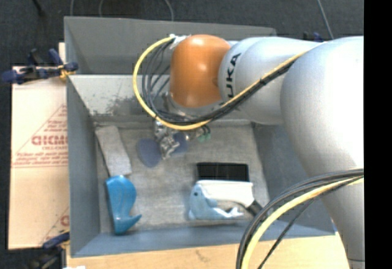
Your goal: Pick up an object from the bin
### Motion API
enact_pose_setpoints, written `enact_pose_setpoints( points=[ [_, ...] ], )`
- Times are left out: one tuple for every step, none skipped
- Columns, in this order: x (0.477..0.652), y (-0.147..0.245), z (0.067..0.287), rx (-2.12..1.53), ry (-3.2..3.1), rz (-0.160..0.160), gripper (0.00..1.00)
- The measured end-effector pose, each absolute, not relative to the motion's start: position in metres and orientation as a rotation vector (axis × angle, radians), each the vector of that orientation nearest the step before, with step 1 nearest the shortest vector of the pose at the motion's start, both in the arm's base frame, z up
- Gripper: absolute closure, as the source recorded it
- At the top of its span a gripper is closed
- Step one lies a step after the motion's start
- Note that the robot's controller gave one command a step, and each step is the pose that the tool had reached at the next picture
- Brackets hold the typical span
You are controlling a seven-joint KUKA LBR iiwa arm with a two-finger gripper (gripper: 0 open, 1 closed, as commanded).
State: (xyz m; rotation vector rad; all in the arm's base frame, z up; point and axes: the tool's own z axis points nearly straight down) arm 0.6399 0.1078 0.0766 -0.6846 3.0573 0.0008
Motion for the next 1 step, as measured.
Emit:
enact_pose_setpoints(
  points=[
    [0.6399,0.1078,0.0766,-0.684,3.058,0.001,1.0]
  ],
)
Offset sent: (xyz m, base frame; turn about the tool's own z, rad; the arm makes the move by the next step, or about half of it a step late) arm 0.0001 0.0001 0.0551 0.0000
